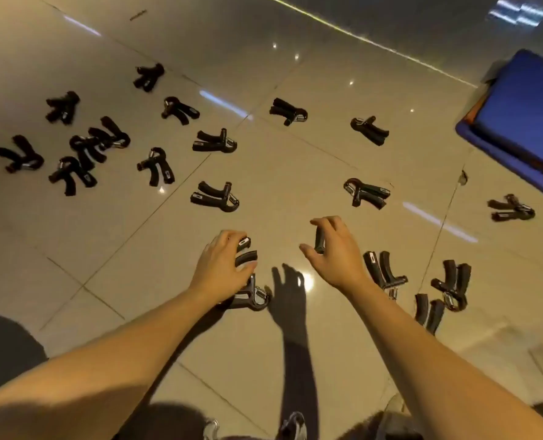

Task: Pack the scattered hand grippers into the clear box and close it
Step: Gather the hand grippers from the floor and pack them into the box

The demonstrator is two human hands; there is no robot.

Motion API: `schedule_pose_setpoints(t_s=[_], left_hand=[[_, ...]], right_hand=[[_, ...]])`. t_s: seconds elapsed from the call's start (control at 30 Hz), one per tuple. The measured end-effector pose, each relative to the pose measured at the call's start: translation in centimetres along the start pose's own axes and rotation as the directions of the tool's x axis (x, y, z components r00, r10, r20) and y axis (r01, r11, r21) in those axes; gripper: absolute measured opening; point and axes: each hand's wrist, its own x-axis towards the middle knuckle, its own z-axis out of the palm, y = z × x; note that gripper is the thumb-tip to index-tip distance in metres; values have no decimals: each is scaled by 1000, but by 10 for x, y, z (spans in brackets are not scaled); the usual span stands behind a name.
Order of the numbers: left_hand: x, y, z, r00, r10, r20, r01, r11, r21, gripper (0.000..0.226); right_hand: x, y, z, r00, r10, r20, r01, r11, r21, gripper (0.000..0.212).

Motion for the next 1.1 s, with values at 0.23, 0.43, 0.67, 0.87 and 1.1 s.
schedule_pose_setpoints(t_s=[0.23, 0.43, 0.67, 0.87, 1.1], left_hand=[[-32, -65, 87, 995, -31, 93, 22, 994, 104, 85], [-35, -82, 119, 994, 12, 112, -34, 979, 203, 87], [-47, -107, 150, 995, 64, 75, -81, 964, 255, 80], [-58, -101, 162, 999, 10, -36, -2, 975, 223, 66], [-70, -96, 171, 998, -57, -38, 62, 983, 171, 63]], right_hand=[[2, 59, 86, 990, 126, 62, -121, 990, -73, 62], [16, 98, 121, 960, 279, 28, -275, 956, -100, 71], [47, 136, 148, 904, 425, -49, -426, 887, -177, 90], [21, 136, 164, 903, 416, -107, -425, 900, -96, 69], [-26, 119, 179, 941, 329, -77, -338, 928, -158, 62]])
